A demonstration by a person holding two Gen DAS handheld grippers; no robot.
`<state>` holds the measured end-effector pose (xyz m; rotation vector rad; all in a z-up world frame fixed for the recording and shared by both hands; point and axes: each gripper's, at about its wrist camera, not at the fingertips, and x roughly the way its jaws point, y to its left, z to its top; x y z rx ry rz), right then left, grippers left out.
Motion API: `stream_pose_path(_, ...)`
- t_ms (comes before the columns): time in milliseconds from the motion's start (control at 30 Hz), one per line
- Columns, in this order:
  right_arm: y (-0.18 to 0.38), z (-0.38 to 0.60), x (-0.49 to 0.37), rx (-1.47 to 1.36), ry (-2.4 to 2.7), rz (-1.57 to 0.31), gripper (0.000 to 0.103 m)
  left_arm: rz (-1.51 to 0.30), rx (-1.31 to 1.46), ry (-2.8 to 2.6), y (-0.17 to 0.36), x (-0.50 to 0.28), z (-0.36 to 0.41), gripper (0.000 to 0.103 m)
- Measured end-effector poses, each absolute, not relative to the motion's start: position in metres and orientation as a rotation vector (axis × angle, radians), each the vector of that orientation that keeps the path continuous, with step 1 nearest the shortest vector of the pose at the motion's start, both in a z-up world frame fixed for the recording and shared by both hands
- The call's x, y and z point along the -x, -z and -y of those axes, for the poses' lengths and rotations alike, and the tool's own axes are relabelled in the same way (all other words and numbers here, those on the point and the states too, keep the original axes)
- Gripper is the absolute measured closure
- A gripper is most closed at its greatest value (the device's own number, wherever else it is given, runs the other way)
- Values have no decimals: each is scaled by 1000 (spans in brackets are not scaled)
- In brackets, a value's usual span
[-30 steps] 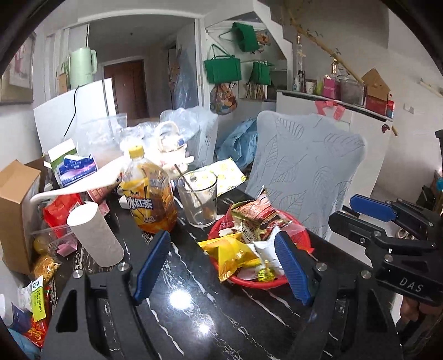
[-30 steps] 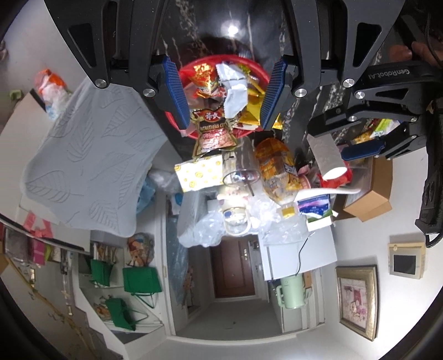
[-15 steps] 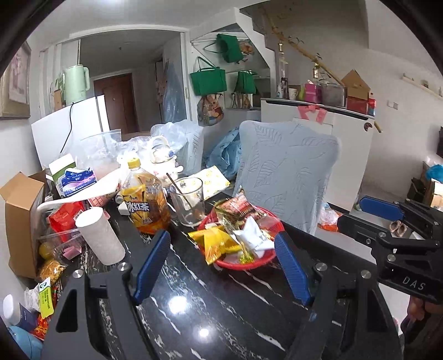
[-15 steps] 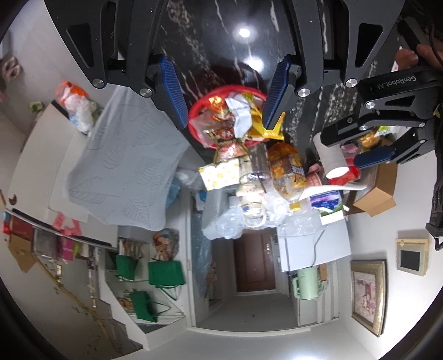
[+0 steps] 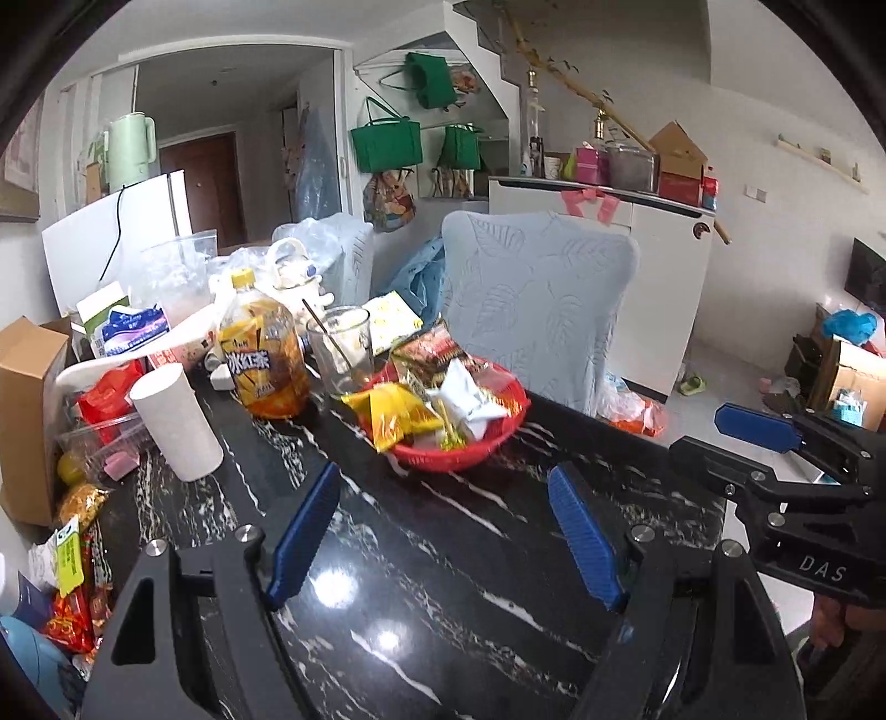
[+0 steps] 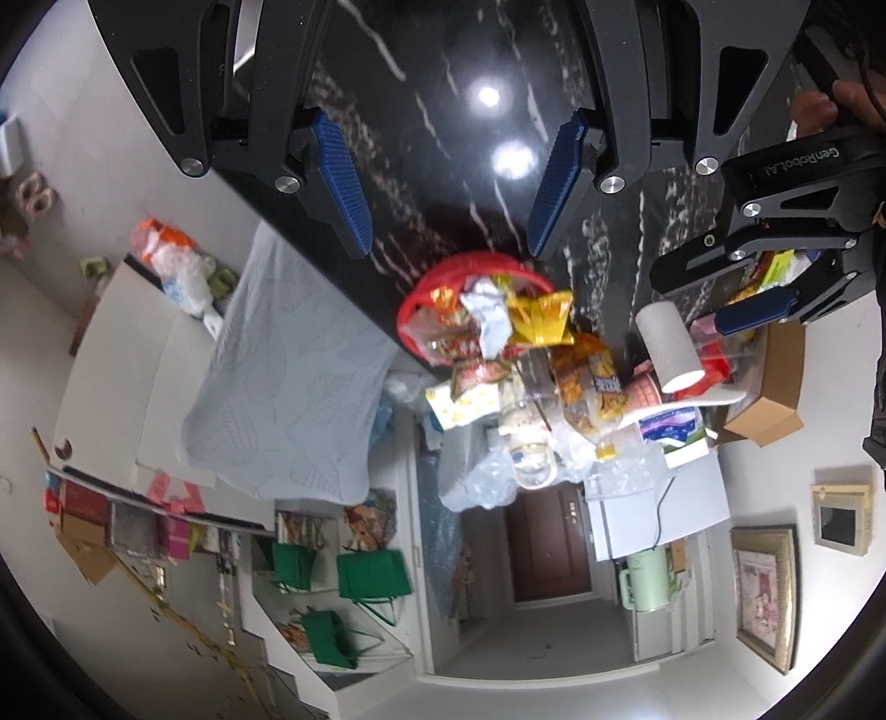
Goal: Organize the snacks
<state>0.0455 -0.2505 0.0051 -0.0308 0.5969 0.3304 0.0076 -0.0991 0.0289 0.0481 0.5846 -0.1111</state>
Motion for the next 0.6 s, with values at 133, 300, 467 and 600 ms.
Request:
stream_pose_path(133, 7, 251, -32, 18, -320, -613, 44, -588, -45, 121, -22, 0, 98, 26)
stream_pose_path(300, 12, 249, -21, 19, -311, -619, 44, -567, -54, 132, -26, 5, 100, 26)
stream_pose_path(467, 7, 246, -14, 30, -317, -605, 44, -542, -46, 128, -32, 10, 98, 26)
stream_pose_path(600, 3, 244, -11, 40, -326, -594, 44, -538, -40, 134, -35, 12, 97, 26)
